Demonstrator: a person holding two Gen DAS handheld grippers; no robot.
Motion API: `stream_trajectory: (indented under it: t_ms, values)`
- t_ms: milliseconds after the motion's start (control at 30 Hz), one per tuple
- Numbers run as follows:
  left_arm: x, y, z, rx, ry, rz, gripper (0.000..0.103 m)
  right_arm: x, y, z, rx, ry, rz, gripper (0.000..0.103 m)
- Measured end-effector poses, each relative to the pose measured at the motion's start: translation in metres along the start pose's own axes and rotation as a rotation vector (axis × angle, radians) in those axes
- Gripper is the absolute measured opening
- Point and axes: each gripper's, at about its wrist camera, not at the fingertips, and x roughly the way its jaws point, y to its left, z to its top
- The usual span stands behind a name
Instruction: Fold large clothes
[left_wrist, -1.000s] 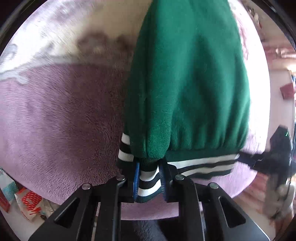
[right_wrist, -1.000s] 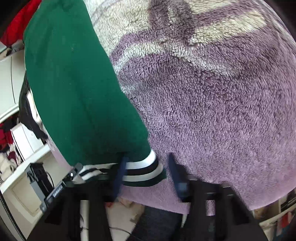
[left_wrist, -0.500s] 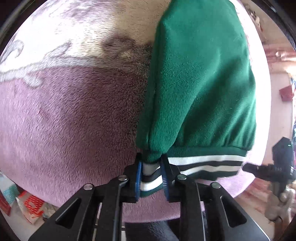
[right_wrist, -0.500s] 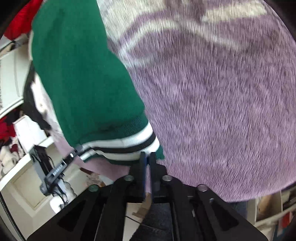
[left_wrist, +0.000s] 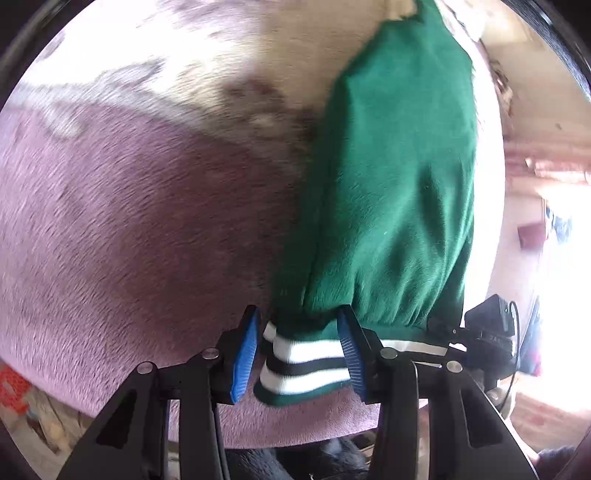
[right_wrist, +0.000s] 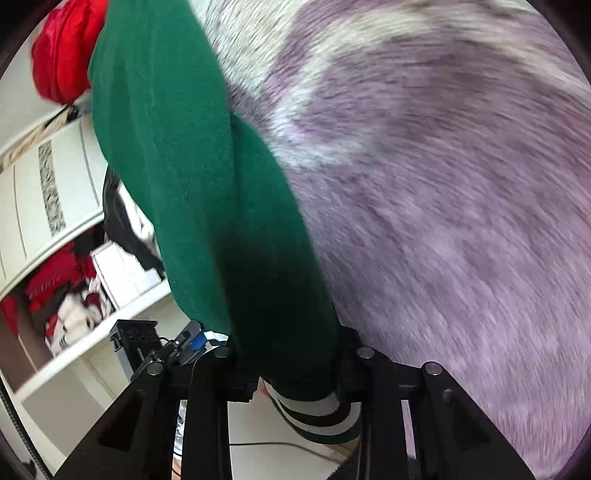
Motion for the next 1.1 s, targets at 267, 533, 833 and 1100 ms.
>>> stream_trajectory:
  t_ms: [267, 533, 833, 1100]
  values:
    - [0.04, 0.0, 0.02, 0.002, 0.023, -0.081, 0.059, -0.009, 0.008, 0.03, -0.133, 0.041, -0.096, 0.064]
    - [0.037, -0.016, 0.021, 0.092, -0.058, -0.116, 0.062, 0.002, 0.012, 0.035, -0.052, 0.075, 0.101, 0.047]
    - [-0.012, -0.026, -0.026, 0.045, -0.068, -0.148, 0.017, -0.058, 0.031, -0.009, 0.021, 0.071, 0.148, 0.017]
    - [-0.079, -0.035, -0.14, -0.075, 0.079, -0.21, 0.017, -0.139, 0.018, -0.153, 0.191, 0.253, 0.139, 0.018]
